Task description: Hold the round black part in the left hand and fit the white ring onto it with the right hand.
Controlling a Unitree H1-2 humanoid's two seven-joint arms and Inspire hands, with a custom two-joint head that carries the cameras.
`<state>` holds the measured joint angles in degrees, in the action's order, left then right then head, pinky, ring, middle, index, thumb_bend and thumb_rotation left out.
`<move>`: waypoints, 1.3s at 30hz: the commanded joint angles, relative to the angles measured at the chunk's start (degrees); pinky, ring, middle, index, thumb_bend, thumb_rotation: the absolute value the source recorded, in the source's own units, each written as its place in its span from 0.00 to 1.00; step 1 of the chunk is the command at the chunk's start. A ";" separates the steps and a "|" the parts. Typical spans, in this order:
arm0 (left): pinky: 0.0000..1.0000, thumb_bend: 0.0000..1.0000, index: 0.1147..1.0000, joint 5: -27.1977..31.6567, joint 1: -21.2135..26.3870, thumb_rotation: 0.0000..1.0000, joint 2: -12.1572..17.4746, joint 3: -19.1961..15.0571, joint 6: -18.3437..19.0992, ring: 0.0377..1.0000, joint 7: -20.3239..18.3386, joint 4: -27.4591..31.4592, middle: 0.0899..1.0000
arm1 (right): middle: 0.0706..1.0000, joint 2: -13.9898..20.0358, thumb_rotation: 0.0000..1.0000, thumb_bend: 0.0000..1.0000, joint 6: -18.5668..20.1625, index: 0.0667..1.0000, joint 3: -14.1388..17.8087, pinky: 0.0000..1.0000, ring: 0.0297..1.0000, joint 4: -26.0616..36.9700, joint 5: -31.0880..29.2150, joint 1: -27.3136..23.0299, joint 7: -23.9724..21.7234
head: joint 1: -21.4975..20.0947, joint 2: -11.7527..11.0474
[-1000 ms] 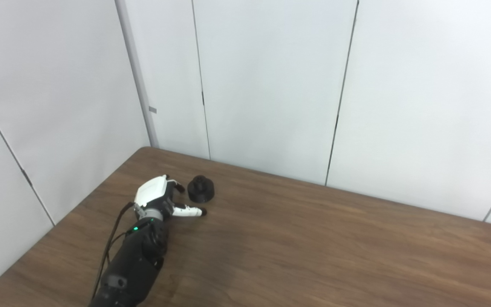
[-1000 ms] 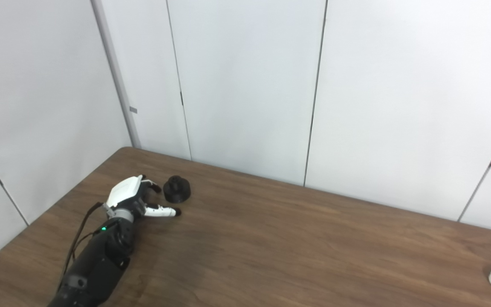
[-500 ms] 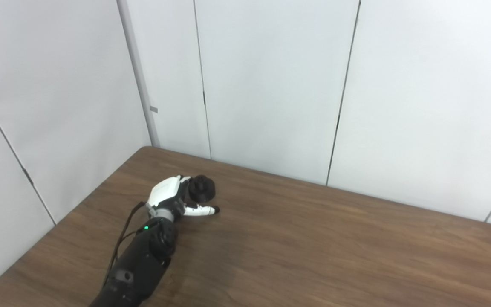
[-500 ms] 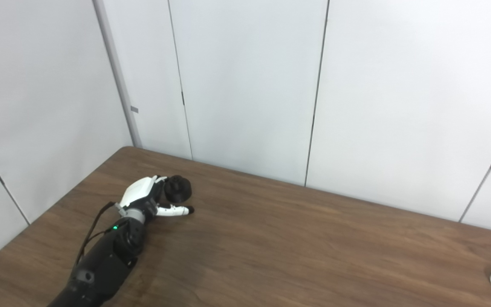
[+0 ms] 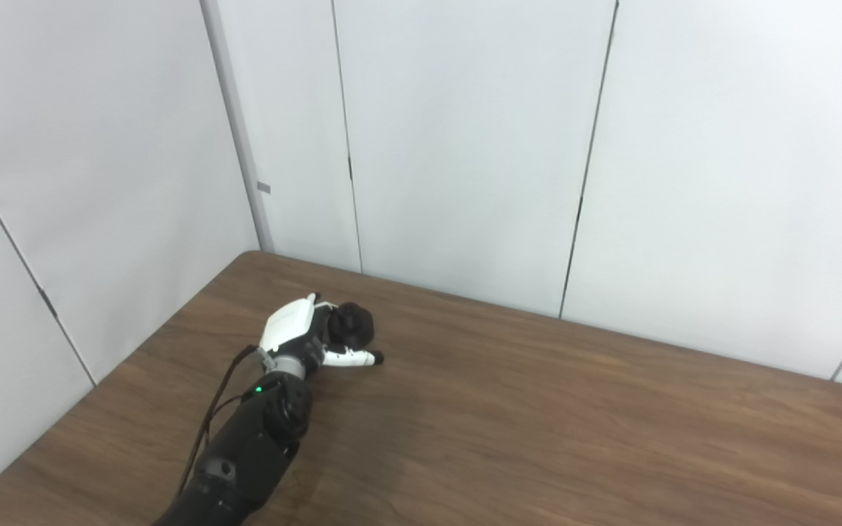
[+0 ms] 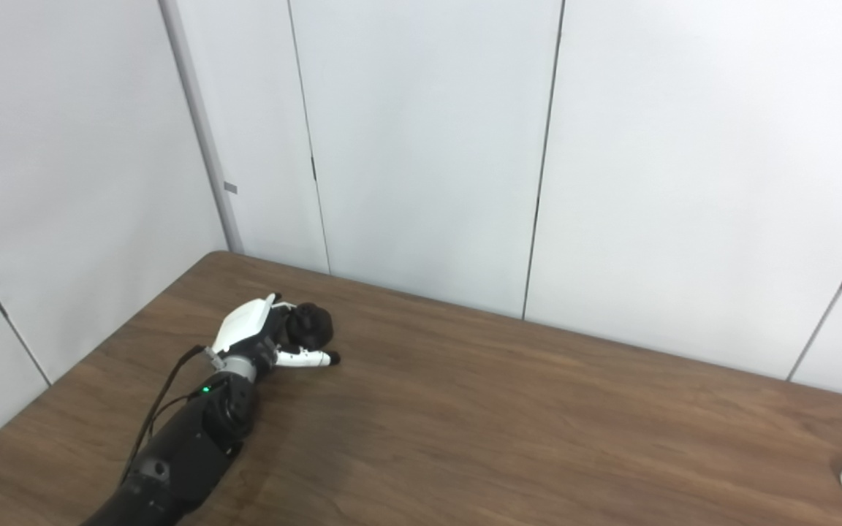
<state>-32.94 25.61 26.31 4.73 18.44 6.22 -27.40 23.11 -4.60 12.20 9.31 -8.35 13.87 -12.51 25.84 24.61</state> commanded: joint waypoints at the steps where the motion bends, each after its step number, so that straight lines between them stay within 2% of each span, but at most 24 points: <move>1: 1.00 0.78 0.57 0.41 0.06 0.02 0.00 1.36 -0.94 1.00 -0.69 -0.62 1.00 | 0.95 2.02 0.75 0.57 1.23 0.93 1.09 0.92 0.96 -0.71 0.27 0.83 -0.07 | 0.00 0.05; 2: 1.00 0.62 0.49 0.40 -0.03 0.04 -0.01 1.37 -0.98 1.00 -0.49 -0.66 1.00 | 0.95 2.05 0.75 0.58 1.27 0.93 1.12 0.93 0.96 -0.69 0.23 0.84 -0.08 | 0.04 0.08; 3: 1.00 0.57 0.46 0.33 -0.27 0.05 -0.01 1.39 -0.95 1.00 -0.26 -0.54 1.00 | 0.95 2.05 0.75 0.58 1.38 0.93 1.16 0.93 0.96 -0.53 0.05 0.87 -0.13 | 0.09 0.12; 5: 1.00 0.53 0.43 0.27 -0.66 0.05 0.00 1.46 -0.92 1.00 0.10 -0.43 1.00 | 0.95 2.09 0.75 0.58 1.26 0.93 1.22 0.94 0.96 -0.48 -0.23 0.91 -0.26 | 0.11 0.17; 13: 1.00 0.52 0.42 1.83 -2.61 0.05 0.19 1.05 -1.82 1.00 1.14 0.37 0.99 | 0.96 2.44 0.74 0.59 2.22 0.93 1.63 0.93 0.96 0.16 0.03 1.22 -0.49 | 0.18 0.96; 21: 1.00 0.52 0.41 2.67 -4.08 0.04 -0.68 0.61 -6.33 1.00 5.04 -0.41 0.90 | 0.95 2.27 0.72 0.55 2.61 0.93 1.90 0.92 0.95 0.93 0.17 1.46 -0.67 | 0.01 1.25; 25: 1.00 0.52 0.41 2.82 -4.94 0.04 -0.87 1.28 -7.88 1.00 5.44 -0.37 0.88 | 0.94 2.11 0.73 0.59 2.76 0.93 1.82 0.93 0.95 1.08 0.39 1.48 -0.63 | -0.48 1.41; 32: 1.00 0.52 0.41 1.01 -8.30 0.04 -0.20 6.10 -9.05 0.99 2.25 5.85 0.85 | 0.92 1.06 0.67 0.54 0.12 0.90 1.99 0.87 0.92 0.60 1.75 0.75 0.54 | -2.05 2.01; 36: 1.00 0.52 0.41 -0.80 -10.41 0.05 -0.31 9.79 -10.15 0.98 1.42 8.91 0.84 | 0.89 -0.28 0.65 0.54 0.31 0.87 2.53 0.81 0.88 1.89 1.67 0.48 1.63 | -3.32 2.74; 39: 1.00 0.52 0.41 -1.63 -11.87 0.05 -0.54 12.22 -9.49 0.98 -0.22 12.69 0.84 | 0.88 -0.60 0.63 0.53 0.88 0.87 2.83 0.79 0.86 2.72 1.44 0.14 1.98 | -3.59 3.01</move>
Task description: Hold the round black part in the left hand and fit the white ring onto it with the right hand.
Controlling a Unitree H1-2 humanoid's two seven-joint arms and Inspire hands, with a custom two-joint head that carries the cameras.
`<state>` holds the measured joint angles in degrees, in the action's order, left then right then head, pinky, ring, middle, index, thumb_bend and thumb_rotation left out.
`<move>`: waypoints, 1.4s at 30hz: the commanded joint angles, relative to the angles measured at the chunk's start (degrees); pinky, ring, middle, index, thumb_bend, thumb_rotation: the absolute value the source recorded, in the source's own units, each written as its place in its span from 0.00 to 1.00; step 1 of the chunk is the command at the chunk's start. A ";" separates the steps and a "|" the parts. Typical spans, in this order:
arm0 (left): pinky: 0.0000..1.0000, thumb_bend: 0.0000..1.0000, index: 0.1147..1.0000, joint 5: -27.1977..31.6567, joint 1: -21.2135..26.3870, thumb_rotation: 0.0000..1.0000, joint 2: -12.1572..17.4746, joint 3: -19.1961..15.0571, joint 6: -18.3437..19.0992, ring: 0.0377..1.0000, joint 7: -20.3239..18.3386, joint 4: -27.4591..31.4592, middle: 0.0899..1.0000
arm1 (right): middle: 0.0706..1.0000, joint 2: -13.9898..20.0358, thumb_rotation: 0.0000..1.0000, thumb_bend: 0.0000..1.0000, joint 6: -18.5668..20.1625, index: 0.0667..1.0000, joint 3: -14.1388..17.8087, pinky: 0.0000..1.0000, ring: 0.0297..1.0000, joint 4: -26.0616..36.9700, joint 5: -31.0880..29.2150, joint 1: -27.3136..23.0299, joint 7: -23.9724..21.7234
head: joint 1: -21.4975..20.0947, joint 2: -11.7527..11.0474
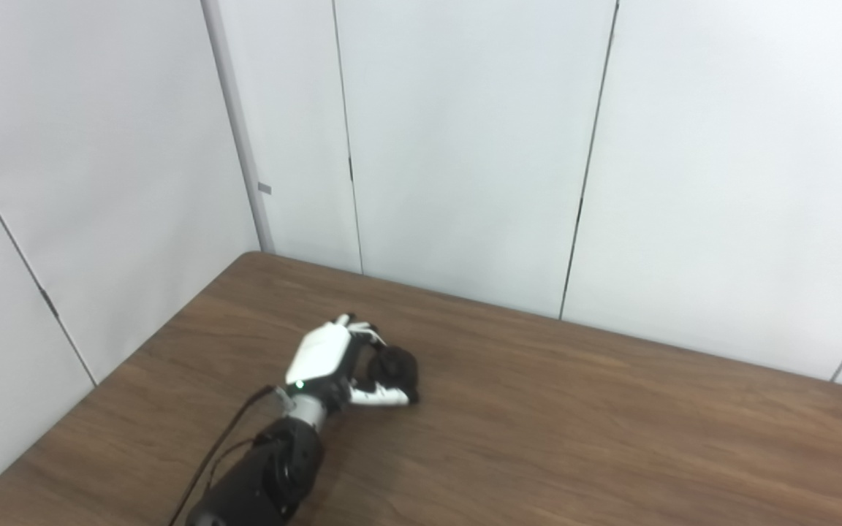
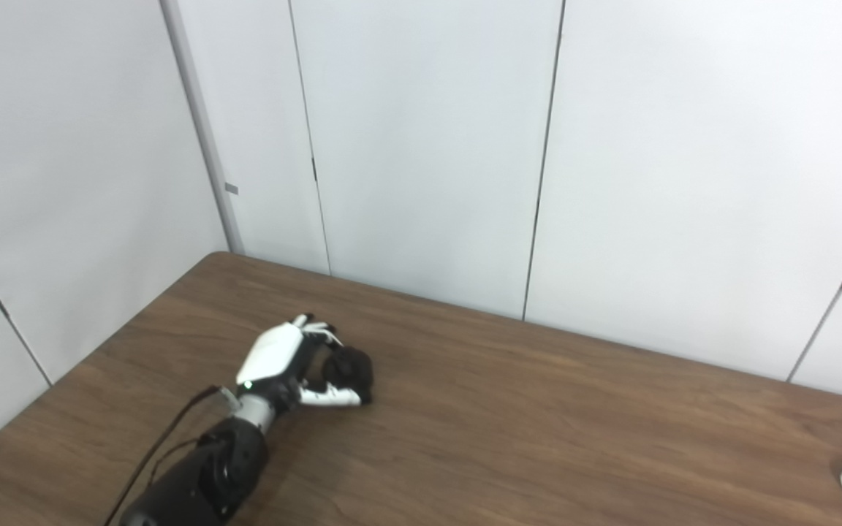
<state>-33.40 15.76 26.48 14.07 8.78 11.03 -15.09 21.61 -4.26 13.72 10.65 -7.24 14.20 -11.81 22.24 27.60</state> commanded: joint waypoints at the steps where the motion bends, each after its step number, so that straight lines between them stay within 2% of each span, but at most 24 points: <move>1: 1.00 0.52 0.41 -1.38 -2.32 0.05 -0.74 3.37 0.24 0.98 -5.52 1.33 0.84 | 0.88 0.83 0.63 0.54 0.84 0.87 1.36 0.79 0.86 1.61 0.25 -0.34 1.41 | -0.01 0.17; 5: 1.00 0.52 0.41 -1.67 -3.46 0.05 -1.11 5.54 -0.02 0.99 -7.85 5.48 0.85 | 0.86 0.53 0.64 0.60 1.21 0.85 1.87 0.79 0.85 2.18 1.24 -1.53 2.53 | -1.04 1.10; 9: 1.00 0.52 0.41 -1.29 -4.36 0.05 -1.28 6.58 -0.36 1.00 -10.29 9.81 0.85 | 0.84 1.36 0.59 0.55 2.46 0.84 2.71 0.71 0.82 3.22 3.80 -3.59 3.98 | -3.31 2.06; 13: 1.00 0.52 0.41 -2.01 -4.60 0.05 -0.01 7.36 -0.38 0.99 -13.41 13.91 0.85 | 0.84 2.67 0.54 0.60 3.29 0.83 3.82 0.66 0.80 2.97 8.02 -6.51 5.88 | -6.57 2.82; 15: 1.00 0.52 0.41 -2.46 -4.83 0.05 0.34 7.80 -1.12 0.99 -14.54 15.54 0.85 | 0.83 3.35 0.56 0.65 5.07 0.82 4.26 0.64 0.79 3.09 10.09 -8.29 6.91 | -7.51 2.68; 18: 1.00 0.52 0.41 -3.34 -5.42 0.05 -0.49 8.66 -2.03 0.99 -15.35 16.44 0.85 | 0.84 4.61 0.52 0.70 7.21 0.83 4.76 0.60 0.79 2.32 12.22 -11.15 7.58 | -9.05 2.38; 21: 1.00 0.52 0.41 -4.13 -5.89 0.05 -1.16 8.94 -2.76 0.98 -15.10 16.57 0.84 | 0.86 5.96 0.52 0.78 8.72 0.84 4.40 0.60 0.81 1.41 15.93 -13.26 8.45 | -13.02 2.29; 22: 1.00 0.52 0.41 -3.99 -6.20 0.05 -1.27 8.92 -3.00 0.98 -15.26 17.05 0.84 | 0.87 6.91 0.52 0.79 8.91 0.84 3.98 0.60 0.82 0.69 17.88 -14.08 8.70 | -15.77 2.37; 25: 1.00 0.52 0.41 -3.44 -7.21 0.04 -0.94 8.66 -3.71 0.98 -15.87 18.86 0.84 | 0.89 9.01 0.54 0.86 10.10 0.84 2.57 0.74 0.87 -1.07 22.53 -16.62 8.99 | -23.47 2.38; 27: 1.00 0.52 0.41 -2.84 -7.87 0.04 -0.68 8.17 -4.15 0.98 -16.28 20.10 0.84 | 0.90 9.39 0.42 0.87 12.70 0.83 1.73 0.75 0.89 -1.07 24.57 -18.44 8.77 | -26.99 1.99; 29: 1.00 0.52 0.41 -2.18 -8.65 0.04 -0.65 7.80 -4.42 0.98 -17.24 21.66 0.83 | 0.90 10.12 0.37 0.91 14.74 0.81 0.03 0.71 0.88 -1.26 28.10 -20.46 8.62 | -30.22 1.26; 31: 1.00 0.52 0.41 -1.87 -9.25 0.04 -0.61 7.58 -4.88 0.97 -17.90 22.56 0.83 | 0.88 10.59 0.37 0.95 15.06 0.80 -1.60 0.66 0.85 -2.09 31.02 -21.91 8.97 | -32.01 0.77; 35: 1.00 0.52 0.41 -1.63 -10.28 0.04 -0.60 7.35 -5.97 0.95 -19.16 23.77 0.81 | 0.89 11.44 0.38 0.96 14.89 0.80 -5.11 0.68 0.89 -5.14 36.10 -24.51 9.48 | -35.47 -0.14; 42: 1.00 0.52 0.41 -1.28 -11.22 0.04 -0.39 6.33 -8.32 0.94 -20.08 23.79 0.81 | 0.91 13.15 0.38 0.96 16.84 0.80 -8.70 0.72 0.93 -9.02 41.51 -27.53 8.70 | -38.49 -1.04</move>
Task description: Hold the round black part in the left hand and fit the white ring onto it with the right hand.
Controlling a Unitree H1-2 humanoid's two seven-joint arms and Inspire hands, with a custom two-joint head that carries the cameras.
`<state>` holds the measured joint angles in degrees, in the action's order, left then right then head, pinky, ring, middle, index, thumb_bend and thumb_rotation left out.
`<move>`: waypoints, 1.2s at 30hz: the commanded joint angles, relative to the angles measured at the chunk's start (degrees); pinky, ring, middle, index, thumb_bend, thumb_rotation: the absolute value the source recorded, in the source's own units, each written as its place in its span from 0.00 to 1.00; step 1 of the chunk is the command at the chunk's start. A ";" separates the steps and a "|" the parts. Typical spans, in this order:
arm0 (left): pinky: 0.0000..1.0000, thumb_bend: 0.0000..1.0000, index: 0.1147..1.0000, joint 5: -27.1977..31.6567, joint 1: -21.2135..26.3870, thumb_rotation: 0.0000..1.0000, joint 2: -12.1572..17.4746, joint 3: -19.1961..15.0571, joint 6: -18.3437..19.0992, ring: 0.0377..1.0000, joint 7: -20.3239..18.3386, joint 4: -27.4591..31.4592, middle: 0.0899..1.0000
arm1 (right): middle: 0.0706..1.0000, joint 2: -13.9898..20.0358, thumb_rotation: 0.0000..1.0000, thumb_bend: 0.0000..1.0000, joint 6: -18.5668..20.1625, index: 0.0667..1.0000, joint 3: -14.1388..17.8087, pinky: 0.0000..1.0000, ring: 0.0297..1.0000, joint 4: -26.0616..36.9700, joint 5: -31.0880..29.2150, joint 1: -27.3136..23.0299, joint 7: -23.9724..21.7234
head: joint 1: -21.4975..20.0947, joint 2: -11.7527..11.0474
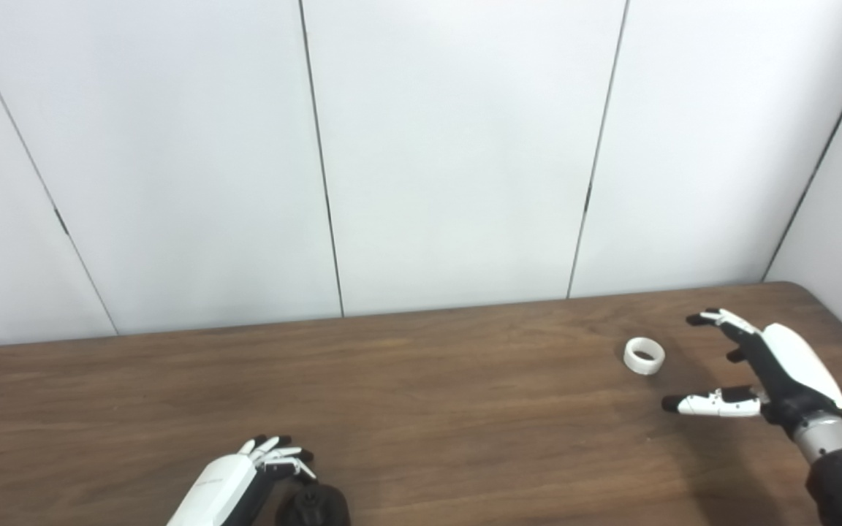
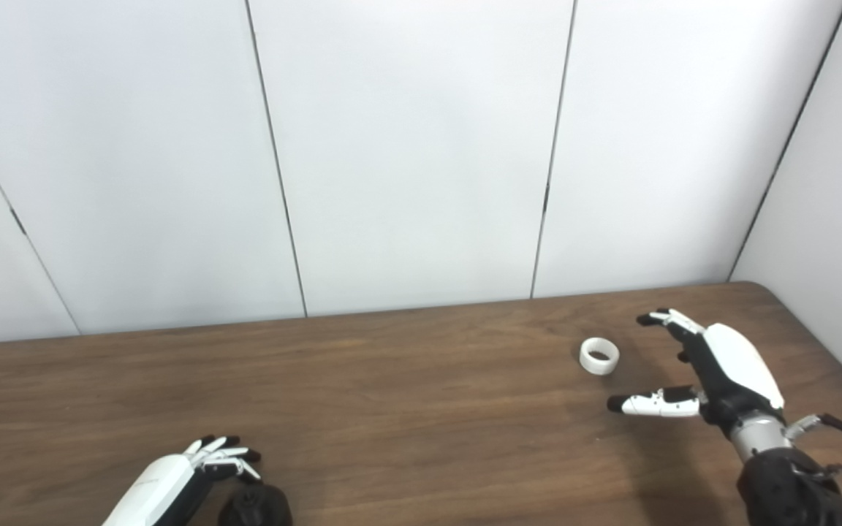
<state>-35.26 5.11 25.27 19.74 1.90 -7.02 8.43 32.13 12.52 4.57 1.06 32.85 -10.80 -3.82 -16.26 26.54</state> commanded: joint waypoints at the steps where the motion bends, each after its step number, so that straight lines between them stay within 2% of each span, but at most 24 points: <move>1: 1.00 0.52 0.41 0.75 -0.61 0.04 0.78 0.39 -1.84 0.94 -2.13 0.08 0.81 | 0.91 2.95 0.39 0.96 0.36 0.80 -0.05 0.73 0.93 -0.09 1.97 -3.04 0.54 | -0.37 -0.16; 5: 1.00 0.52 0.41 1.35 -0.77 0.04 0.58 -0.29 -2.75 0.95 -2.42 -0.41 0.82 | 0.93 3.97 0.38 0.96 3.45 0.81 -2.77 0.79 0.95 -2.65 4.15 -5.81 -2.03 | -1.09 -0.72; 10: 1.00 0.52 0.41 1.44 -0.92 0.04 0.47 -0.73 -2.76 0.96 -3.09 -0.14 0.82 | 0.95 4.66 0.39 0.98 4.48 0.82 -6.15 0.86 0.98 -8.37 5.71 -9.83 -3.13 | -1.78 -1.17; 13: 1.00 0.52 0.41 1.25 -1.21 0.04 0.40 -0.91 -2.97 0.96 -3.00 0.03 0.82 | 0.96 4.97 0.40 0.96 4.91 0.84 -8.40 0.91 1.00 -11.70 7.07 -11.98 -3.49 | -2.16 -1.38; 16: 1.00 0.52 0.41 1.28 -1.50 0.04 0.34 -1.14 -3.27 0.96 -3.13 0.23 0.82 | 0.97 4.79 0.38 0.94 4.62 0.84 -9.70 0.91 1.00 -15.12 7.12 -14.08 -2.69 | -2.42 -1.52; 22: 1.00 0.52 0.41 1.30 -2.20 0.04 0.14 -1.36 -3.75 0.95 -3.33 0.76 0.82 | 0.97 4.64 0.44 0.94 3.72 0.86 -12.19 0.92 1.00 -22.40 7.05 -18.81 -2.00 | -2.32 -1.64; 26: 1.00 0.52 0.41 1.44 -2.68 0.04 0.07 -1.54 -3.83 0.95 -3.48 1.28 0.81 | 0.97 3.96 0.43 0.94 2.74 0.86 -13.12 0.93 1.00 -26.44 6.59 -21.33 -0.93 | -2.26 -1.64; 31: 1.00 0.52 0.41 1.01 -3.58 0.04 0.39 -1.62 -3.76 0.95 -3.80 2.62 0.82 | 0.97 3.51 0.46 0.96 1.74 0.86 -14.49 0.91 1.00 -27.36 6.64 -22.55 -0.88 | -2.25 -1.61; 36: 1.00 0.52 0.41 1.16 -5.00 0.04 0.47 -2.08 -3.13 0.96 -4.75 4.71 0.82 | 0.97 3.07 0.43 0.93 1.27 0.85 -15.51 0.90 1.00 -28.31 6.09 -23.60 -1.13 | -2.33 -1.04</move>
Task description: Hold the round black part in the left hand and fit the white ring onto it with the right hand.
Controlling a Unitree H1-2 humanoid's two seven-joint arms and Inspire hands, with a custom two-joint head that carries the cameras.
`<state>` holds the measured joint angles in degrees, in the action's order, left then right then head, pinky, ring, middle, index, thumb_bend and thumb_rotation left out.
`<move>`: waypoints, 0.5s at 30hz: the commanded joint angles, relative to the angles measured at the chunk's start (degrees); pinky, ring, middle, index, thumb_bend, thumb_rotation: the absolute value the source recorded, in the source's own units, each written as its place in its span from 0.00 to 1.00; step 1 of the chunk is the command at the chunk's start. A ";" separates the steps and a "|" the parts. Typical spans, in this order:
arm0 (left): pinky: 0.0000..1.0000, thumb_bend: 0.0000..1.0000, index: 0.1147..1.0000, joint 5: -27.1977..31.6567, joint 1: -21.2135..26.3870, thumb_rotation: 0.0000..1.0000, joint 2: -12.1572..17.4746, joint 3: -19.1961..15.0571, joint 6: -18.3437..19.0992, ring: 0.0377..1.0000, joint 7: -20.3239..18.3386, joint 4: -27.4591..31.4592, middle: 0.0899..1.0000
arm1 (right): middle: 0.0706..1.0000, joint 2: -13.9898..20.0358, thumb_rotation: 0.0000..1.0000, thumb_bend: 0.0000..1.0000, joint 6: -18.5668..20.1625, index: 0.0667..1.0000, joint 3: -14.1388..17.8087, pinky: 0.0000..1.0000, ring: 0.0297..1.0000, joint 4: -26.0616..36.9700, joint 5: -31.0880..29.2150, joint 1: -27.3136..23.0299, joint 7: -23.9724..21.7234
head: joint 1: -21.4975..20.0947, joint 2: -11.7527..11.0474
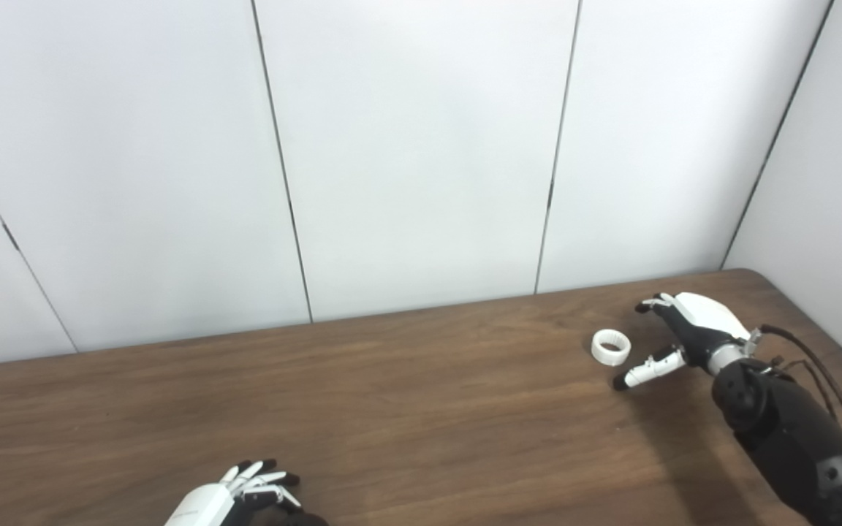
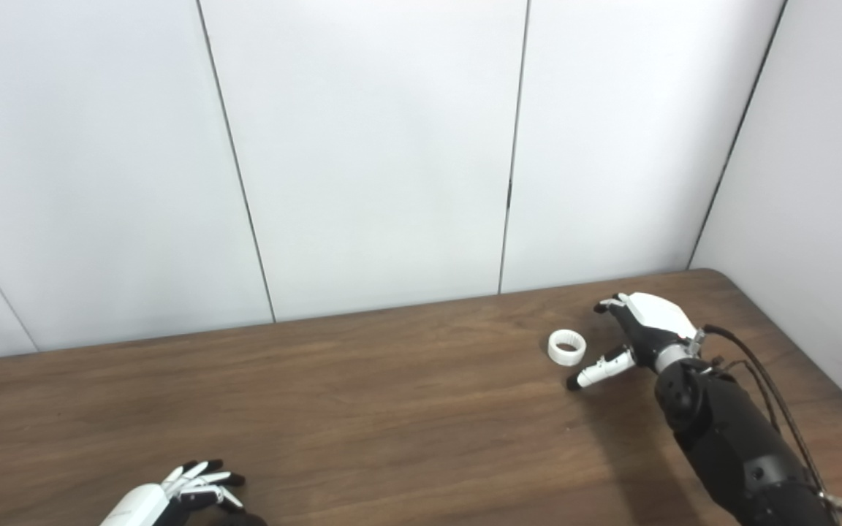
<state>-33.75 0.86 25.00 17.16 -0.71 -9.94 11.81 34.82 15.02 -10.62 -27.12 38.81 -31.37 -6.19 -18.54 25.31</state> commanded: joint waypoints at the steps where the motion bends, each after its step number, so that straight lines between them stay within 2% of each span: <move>1: 1.00 0.52 0.41 -0.32 -0.95 0.04 0.74 0.42 -0.41 0.96 -2.07 1.71 0.82 | 0.97 0.31 0.42 0.93 -1.22 0.85 -0.68 0.90 1.00 -0.71 0.15 -3.49 0.99 | 0.04 0.50; 3: 1.00 0.52 0.41 -0.39 -1.28 0.04 0.71 0.26 -0.25 0.96 -2.50 2.43 0.82 | 0.97 0.39 0.41 0.92 -1.34 0.85 -1.31 0.89 1.00 -1.50 0.23 -4.09 0.72 | 0.24 0.95; 7: 1.00 0.52 0.41 -0.51 -1.90 0.04 0.37 -0.03 0.08 0.96 -2.89 3.61 0.82 | 0.98 0.50 0.37 0.89 -2.07 0.82 -3.05 0.93 1.00 -3.22 -0.53 -5.85 -1.54 | 0.78 1.57; 10: 1.00 0.52 0.41 -0.78 -2.24 0.04 0.04 -0.23 0.73 0.96 -3.57 4.50 0.83 | 0.98 0.83 0.35 0.87 -3.50 0.79 -3.86 0.96 1.00 -3.48 -1.28 -6.32 -2.95 | 1.09 1.71; 15: 1.00 0.52 0.41 -1.14 -2.65 0.04 -0.51 -0.47 1.00 0.96 -3.97 5.31 0.82 | 0.98 1.03 0.36 0.86 -4.60 0.76 -4.98 0.96 1.00 -3.87 -1.68 -6.94 -4.54 | 1.56 1.89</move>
<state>-34.22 -1.35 24.11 16.48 0.38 -12.61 15.21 35.34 12.16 -14.80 -30.97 37.22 -36.12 -9.82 -16.96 27.16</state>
